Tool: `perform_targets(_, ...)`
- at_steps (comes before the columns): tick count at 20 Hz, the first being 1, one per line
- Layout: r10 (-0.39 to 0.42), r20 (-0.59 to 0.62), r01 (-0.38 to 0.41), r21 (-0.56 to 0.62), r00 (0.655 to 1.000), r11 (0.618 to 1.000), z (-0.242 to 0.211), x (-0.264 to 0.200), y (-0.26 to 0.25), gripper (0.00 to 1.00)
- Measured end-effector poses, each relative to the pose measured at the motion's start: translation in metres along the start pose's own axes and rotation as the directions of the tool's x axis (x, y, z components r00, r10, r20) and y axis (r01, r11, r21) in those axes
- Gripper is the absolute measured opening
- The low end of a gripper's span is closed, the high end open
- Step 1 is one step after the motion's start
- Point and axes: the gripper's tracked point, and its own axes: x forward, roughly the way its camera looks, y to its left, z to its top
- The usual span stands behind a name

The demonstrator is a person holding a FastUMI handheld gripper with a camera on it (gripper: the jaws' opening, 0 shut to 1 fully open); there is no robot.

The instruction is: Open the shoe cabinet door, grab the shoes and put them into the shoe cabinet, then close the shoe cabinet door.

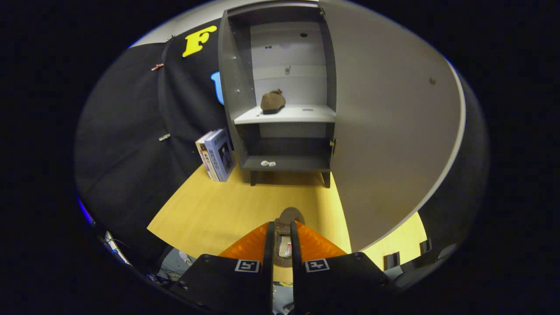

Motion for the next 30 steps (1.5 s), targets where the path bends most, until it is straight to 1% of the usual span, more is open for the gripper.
perform_targets(3, -0.023, -0.090, 0.028, 0.051, 0.996, 0.998, -0.030, 0.045, 0.010, 0.23)
perform_targets(7, -0.061, -0.132, 0.066, 0.041, 0.989, 0.997, -0.054, 0.095, 0.017, 0.23)
perform_targets(11, -0.110, -0.213, 0.120, 0.032, 0.971, 0.992, -0.088, 0.131, 0.010, 0.23)
perform_targets(16, -0.124, -0.301, 0.138, 0.025, 0.945, 0.990, -0.127, 0.160, 0.006, 0.23)
perform_targets(19, -0.140, -0.300, 0.144, -0.009, 0.944, 0.990, -0.135, 0.180, 0.003, 0.23)
perform_targets(25, -0.134, -0.311, 0.132, -0.029, 0.941, 0.991, -0.145, 0.212, -0.001, 0.23)
perform_targets(30, -0.139, -0.273, 0.133, -0.040, 0.952, 0.990, -0.139, 0.234, -0.004, 0.23)
